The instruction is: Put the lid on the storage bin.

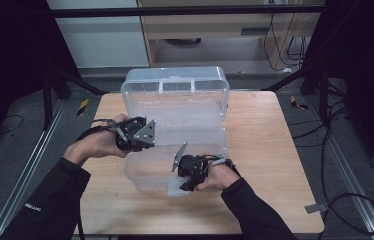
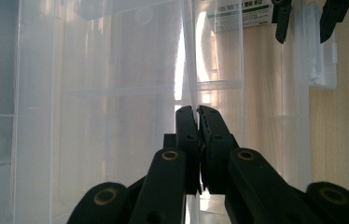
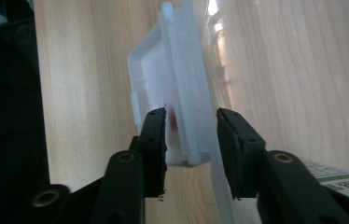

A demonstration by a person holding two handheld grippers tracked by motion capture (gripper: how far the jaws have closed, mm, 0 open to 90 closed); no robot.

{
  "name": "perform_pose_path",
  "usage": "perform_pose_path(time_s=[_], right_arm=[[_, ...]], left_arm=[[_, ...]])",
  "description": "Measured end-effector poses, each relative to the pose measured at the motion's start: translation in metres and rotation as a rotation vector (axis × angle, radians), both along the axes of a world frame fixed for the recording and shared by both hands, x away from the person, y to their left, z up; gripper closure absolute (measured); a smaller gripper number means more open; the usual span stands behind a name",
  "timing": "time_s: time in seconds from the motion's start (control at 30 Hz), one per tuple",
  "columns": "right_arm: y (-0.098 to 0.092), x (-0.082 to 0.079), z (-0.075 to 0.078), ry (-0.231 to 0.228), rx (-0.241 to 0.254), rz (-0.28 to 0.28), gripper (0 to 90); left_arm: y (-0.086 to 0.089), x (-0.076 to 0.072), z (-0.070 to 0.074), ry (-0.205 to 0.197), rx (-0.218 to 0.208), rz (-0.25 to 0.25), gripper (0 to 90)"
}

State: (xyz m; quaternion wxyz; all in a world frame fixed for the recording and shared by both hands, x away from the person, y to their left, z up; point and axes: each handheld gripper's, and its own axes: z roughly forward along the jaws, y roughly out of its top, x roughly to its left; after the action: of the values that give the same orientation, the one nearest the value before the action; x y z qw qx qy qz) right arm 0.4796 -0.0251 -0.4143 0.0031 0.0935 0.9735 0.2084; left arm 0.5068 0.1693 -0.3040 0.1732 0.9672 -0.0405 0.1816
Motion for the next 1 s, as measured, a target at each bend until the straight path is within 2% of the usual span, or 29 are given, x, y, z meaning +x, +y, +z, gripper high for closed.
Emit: perform_pose_path(time_s=[0.17, 0.37, 0.53, 0.6, 0.63, 0.73, 0.9, 1.0], right_arm=[[-0.007, -0.001, 0.008, -0.021, 0.056, -0.006, 56.6], [-0.026, -0.005, 0.020, -0.055, 0.160, -0.056, 58.7], [-0.049, -0.006, 0.029, -0.069, 0.261, -0.117, 64.2], [-0.063, -0.008, 0.034, -0.087, 0.312, -0.159, 70.3], [-0.063, -0.008, 0.034, -0.087, 0.312, -0.159, 70.3], [-0.075, -0.011, 0.039, -0.077, 0.361, -0.195, 76.3], [-0.092, -0.014, 0.044, -0.092, 0.414, -0.251, 85.5], [-0.099, -0.016, 0.047, -0.099, 0.430, -0.272, 89.8]], left_arm=[[0.000, -0.001, -0.001, 0.007, 0.000, 0.002, 87.2], [0.001, -0.001, -0.002, 0.015, -0.013, 0.007, 87.0], [0.001, -0.002, -0.002, 0.018, -0.015, 0.008, 86.8], [0.001, -0.002, -0.002, 0.022, -0.016, 0.009, 86.8], [0.001, -0.003, -0.003, 0.023, -0.016, 0.010, 86.8], [0.000, -0.003, -0.003, 0.024, -0.015, 0.011, 86.7], [0.001, -0.003, -0.003, 0.023, -0.018, 0.013, 86.3], [0.001, -0.003, -0.003, 0.025, -0.021, 0.014, 86.3]])
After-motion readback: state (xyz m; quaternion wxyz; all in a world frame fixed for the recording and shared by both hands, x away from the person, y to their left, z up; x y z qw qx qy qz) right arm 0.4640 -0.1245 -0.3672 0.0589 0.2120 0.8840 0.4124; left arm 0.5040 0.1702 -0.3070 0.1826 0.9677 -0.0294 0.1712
